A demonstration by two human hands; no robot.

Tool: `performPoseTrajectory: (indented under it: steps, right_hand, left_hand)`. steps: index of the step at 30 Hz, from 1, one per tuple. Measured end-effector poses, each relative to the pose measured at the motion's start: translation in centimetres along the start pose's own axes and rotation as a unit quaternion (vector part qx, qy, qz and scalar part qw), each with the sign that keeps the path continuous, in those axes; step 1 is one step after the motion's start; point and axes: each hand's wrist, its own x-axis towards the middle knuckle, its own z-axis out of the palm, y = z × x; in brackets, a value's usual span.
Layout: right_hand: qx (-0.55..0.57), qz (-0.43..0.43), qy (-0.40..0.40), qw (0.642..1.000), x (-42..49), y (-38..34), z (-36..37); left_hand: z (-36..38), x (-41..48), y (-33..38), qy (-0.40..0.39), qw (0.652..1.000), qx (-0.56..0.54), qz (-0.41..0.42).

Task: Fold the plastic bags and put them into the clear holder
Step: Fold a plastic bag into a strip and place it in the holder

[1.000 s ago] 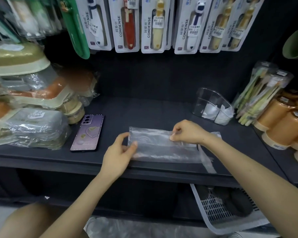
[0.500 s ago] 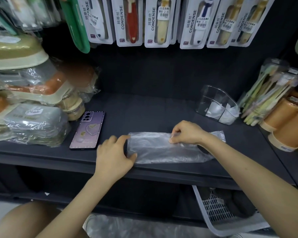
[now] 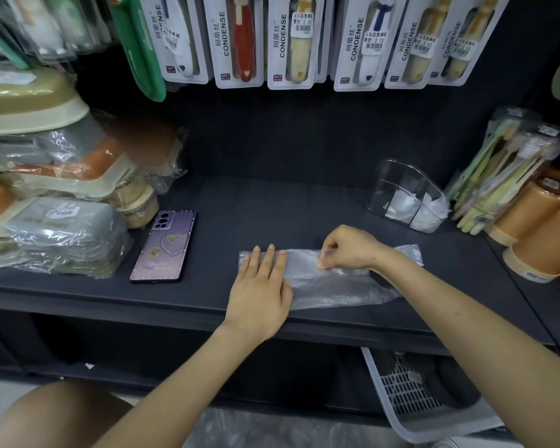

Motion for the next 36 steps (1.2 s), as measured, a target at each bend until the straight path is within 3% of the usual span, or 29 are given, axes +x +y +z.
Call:
performPoseTrajectory:
  steps: [8,14,17,19,21,23,25,27,30,36]
  right_hand:
    - [0.095,0.013,0.01,0.995,-0.6,3.0,-1.5]
    - [0.155,0.091,0.102,0.978,-2.8,8.0,-3.2]
    - [-0.005,0.146,0.157,0.977,-3.5,9.1,-3.8]
    - [-0.113,0.149,0.237,0.953,-4.2,8.7,-3.7]
    - [-0.166,0.094,0.321,0.928,-4.7,6.8,-2.9]
    - [-0.169,-0.008,0.353,0.92,-5.1,3.7,-0.7]
    - [-0.164,-0.11,0.33,0.923,-5.1,0.4,2.7]
    - [-0.18,-0.131,0.236,0.946,-5.0,-1.7,5.8]
    - [-0.139,-0.077,0.12,0.98,-5.3,-1.4,7.5]
    - [-0.163,0.054,0.134,0.976,-6.4,5.0,6.1]
  left_hand:
    - [0.2,0.3,-0.1,-0.037,0.999,0.017,-0.021]
    - [0.3,0.3,0.0,-0.052,0.998,0.025,-0.025]
    - [0.4,0.4,0.1,-0.044,0.998,0.028,-0.021]
    - [0.4,0.4,0.1,-0.045,0.998,0.023,-0.022]
    - [0.5,0.4,0.1,-0.042,0.999,0.02,-0.022]
    - [0.5,0.4,0.1,-0.041,0.999,0.022,-0.021]
    - [0.5,0.4,0.1,-0.039,0.999,0.022,-0.023]
    - [0.4,0.3,0.1,-0.038,0.999,0.02,-0.025]
    - [0.4,0.3,0.1,-0.035,0.999,0.005,-0.033]
    - [0.2,0.2,0.2,-0.047,0.997,0.02,-0.062]
